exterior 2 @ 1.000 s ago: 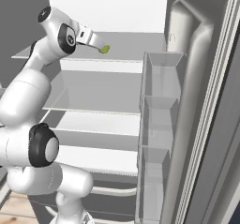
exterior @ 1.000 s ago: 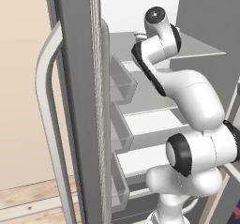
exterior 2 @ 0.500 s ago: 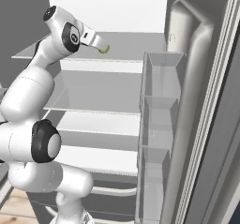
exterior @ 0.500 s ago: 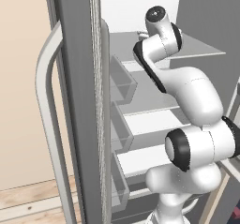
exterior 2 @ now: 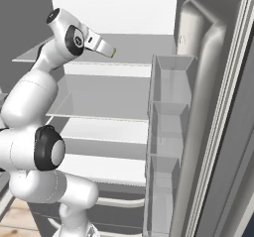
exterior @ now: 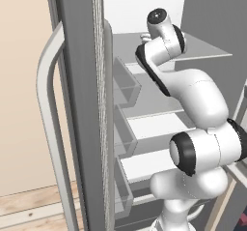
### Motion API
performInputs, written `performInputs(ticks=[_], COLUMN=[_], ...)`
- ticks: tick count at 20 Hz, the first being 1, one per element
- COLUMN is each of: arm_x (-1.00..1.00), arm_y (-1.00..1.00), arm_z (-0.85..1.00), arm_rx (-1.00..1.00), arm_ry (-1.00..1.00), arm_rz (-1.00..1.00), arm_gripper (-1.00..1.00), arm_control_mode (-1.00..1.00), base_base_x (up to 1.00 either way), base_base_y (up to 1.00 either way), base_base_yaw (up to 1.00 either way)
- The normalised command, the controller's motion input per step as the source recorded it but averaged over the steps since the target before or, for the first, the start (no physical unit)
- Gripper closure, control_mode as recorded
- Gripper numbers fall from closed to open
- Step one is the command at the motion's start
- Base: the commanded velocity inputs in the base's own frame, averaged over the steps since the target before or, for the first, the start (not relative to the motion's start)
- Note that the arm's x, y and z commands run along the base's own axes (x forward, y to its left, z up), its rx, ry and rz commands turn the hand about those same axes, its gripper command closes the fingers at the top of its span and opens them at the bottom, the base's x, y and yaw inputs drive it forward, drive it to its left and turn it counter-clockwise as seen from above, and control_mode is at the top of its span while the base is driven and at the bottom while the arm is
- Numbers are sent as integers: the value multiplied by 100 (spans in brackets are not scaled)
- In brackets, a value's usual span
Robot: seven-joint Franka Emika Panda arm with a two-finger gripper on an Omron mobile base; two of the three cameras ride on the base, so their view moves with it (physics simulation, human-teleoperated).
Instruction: There is a bowl on the dining counter. Grab a lemon wedge from the fridge and place it in the bowl. Then get the liquor bottle and glass cup from the cabinet and place them next to the bowl.
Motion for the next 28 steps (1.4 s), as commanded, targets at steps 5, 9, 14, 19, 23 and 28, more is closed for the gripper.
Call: performInputs(ticks=[5,9,14,19,23,28], arm_x=[12,22,13,0,0,4], arm_y=[0,0,0,-1,-3,-5], arm_z=[0,-7,-21,-19,-14,-13], arm_rx=[0,0,0,0,0,0], arm_ry=[2,3,2,0,0,0], arm_rz=[-1,0,0,0,0,0], arm_gripper=[-100,-100,-100,-100,-100,-100], arm_control_mode=[-100,-100,-100,-100,-100,-100], base_base_x=[0,0,0,0,0,0], base_base_y=[0,0,0,0,0,0], base_base_yaw=[0,0,0,0,0,0])
